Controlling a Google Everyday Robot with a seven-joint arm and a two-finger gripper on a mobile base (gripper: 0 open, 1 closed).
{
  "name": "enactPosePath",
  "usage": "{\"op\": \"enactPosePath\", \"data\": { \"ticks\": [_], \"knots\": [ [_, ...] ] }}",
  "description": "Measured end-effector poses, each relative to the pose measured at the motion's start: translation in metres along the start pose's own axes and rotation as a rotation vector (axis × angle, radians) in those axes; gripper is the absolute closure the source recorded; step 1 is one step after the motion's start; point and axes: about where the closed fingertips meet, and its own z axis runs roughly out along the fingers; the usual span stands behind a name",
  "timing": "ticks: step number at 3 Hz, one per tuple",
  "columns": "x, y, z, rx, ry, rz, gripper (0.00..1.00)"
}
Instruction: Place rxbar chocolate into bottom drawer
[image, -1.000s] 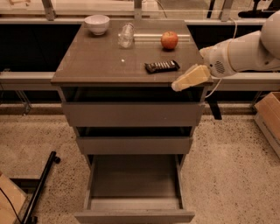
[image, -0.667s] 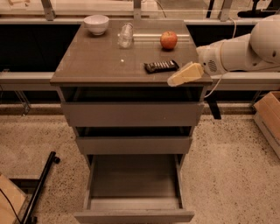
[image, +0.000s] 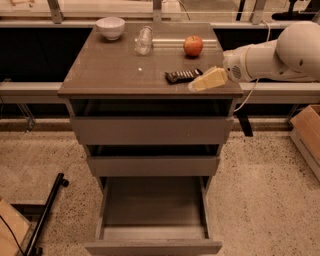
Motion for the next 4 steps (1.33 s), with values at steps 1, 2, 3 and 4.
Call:
{"op": "enactPosePath", "data": {
  "ticks": [1,2,3,4],
  "knots": [
    [-0.001,0.001,0.012,0.009,-0.027,0.031,0.0],
    [-0.011,0.003,0.04,0.002,-0.074,0.058,0.0],
    [-0.015,0.0,0.07,-0.014,-0.114,0.093,0.0],
    [-0.012,-0.006,0.097,-0.023,-0.137,0.134,0.0]
  ]
}}
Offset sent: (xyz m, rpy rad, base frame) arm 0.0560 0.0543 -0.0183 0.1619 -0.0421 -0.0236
